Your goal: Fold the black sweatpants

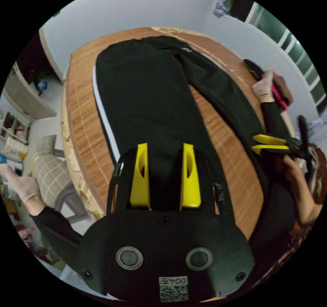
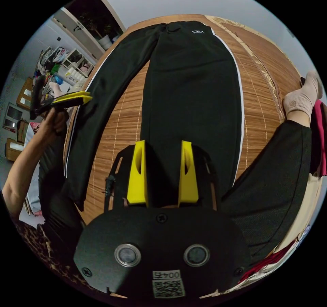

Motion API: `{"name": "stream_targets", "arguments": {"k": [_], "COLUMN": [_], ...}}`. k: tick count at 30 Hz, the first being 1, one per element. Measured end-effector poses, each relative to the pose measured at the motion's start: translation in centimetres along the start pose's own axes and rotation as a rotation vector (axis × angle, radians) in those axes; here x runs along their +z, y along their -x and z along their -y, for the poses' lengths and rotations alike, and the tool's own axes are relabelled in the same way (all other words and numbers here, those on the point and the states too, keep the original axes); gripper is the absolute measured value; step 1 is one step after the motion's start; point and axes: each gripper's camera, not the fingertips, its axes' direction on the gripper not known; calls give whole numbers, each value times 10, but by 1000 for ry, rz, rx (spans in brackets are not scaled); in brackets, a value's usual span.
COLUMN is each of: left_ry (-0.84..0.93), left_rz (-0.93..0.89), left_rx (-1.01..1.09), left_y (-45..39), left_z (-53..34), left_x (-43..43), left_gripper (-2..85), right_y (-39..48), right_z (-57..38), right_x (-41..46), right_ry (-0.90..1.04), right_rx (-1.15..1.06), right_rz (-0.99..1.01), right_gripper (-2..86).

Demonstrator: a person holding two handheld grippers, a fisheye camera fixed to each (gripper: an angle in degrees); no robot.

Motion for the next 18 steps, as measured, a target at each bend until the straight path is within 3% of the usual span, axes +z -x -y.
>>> {"name": "stream_targets", "arguments": {"k": [4,10,13,18], "left_ry": [-31,96,83,84], "left_rz": [-71,107,197,136], "left_rx": [28,159,195,168], "left_y": [-25,-93,-109,-109], "left_z": [-58,-151,-174,-185], "left_x": [-27,-5,4,5], "left_gripper": [155,138,134,136], "right_y": [3,10,26,59], "right_z": [-4,-13,-17,-28], "right_x": [1,3,7,17], "right_ry": [-7,-15,-7,3], "right_rx": [19,33,-7,-87], "right_rz": [18,39,-15,-162], "right_gripper": [141,138,143,148]}}
